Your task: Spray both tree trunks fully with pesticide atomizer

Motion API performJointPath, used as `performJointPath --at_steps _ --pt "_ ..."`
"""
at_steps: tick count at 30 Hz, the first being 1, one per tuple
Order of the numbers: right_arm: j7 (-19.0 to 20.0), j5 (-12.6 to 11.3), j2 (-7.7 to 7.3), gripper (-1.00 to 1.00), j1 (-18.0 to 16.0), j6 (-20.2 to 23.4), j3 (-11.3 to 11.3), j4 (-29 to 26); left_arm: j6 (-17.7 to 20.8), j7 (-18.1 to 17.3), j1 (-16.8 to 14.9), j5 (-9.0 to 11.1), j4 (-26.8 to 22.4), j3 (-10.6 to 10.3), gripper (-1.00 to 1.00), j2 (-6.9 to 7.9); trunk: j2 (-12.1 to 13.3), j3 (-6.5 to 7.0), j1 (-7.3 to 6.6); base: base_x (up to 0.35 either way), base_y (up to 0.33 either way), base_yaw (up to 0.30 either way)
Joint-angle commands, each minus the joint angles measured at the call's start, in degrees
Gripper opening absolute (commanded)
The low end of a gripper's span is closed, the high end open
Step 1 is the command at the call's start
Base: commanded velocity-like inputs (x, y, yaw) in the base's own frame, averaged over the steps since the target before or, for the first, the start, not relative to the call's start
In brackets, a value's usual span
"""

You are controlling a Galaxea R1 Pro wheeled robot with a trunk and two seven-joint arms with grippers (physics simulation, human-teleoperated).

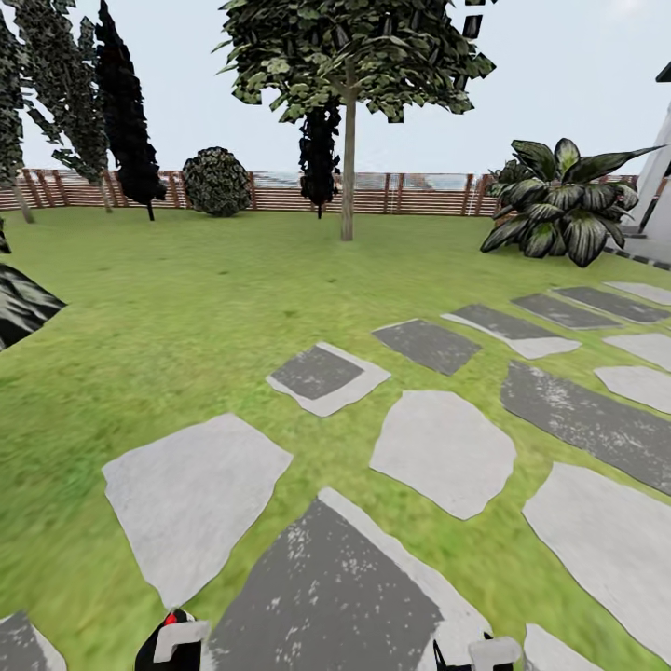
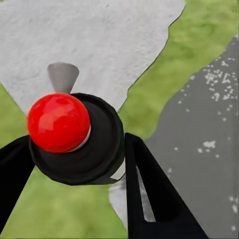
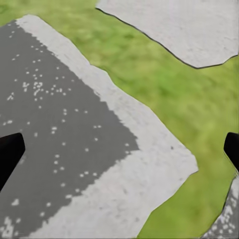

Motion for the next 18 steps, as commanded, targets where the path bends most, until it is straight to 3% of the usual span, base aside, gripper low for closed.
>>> performJointPath --at_steps 1,18 --pt "0.0 0.0 0.0 1.0 0.0 0.0 0.0 0.0 0.0 0.0 0.0 0.0 0.0 0.0 -1.0 0.0 0.0 0.0 0.0 0.339 -0.072 0.0" --pt "0.0 0.0 0.0 1.0 0.0 0.0 0.0 0.0 0.0 0.0 0.0 0.0 0.0 0.0 -1.0 0.0 0.0 0.0 0.0 0.339 -0.072 0.0"
